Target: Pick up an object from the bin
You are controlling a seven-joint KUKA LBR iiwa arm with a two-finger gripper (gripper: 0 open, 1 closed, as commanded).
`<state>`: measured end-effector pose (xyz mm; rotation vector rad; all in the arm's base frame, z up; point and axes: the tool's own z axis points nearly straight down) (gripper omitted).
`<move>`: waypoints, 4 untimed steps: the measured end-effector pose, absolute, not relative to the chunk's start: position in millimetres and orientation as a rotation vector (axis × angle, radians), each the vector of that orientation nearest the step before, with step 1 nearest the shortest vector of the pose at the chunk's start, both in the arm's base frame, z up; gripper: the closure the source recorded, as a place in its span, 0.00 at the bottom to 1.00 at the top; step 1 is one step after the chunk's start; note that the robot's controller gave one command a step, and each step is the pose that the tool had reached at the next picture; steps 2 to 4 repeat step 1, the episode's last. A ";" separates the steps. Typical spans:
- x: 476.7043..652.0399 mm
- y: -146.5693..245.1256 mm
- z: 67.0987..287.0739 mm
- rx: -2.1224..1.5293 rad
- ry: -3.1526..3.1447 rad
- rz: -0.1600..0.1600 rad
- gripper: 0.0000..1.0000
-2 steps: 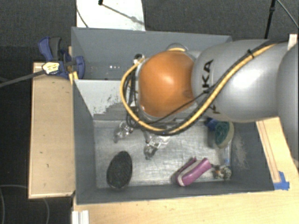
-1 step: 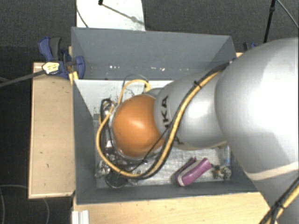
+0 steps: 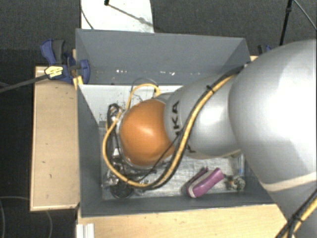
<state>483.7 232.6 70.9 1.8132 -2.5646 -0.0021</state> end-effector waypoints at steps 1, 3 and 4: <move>498.7 214.7 259.5 1.810 -2.579 0.003 1.00; 498.7 214.7 259.5 1.810 -2.579 0.003 1.00; 498.7 214.7 259.5 1.810 -2.579 0.003 1.00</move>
Offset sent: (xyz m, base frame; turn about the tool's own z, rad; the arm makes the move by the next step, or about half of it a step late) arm 0.0131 -0.0180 0.1839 0.0015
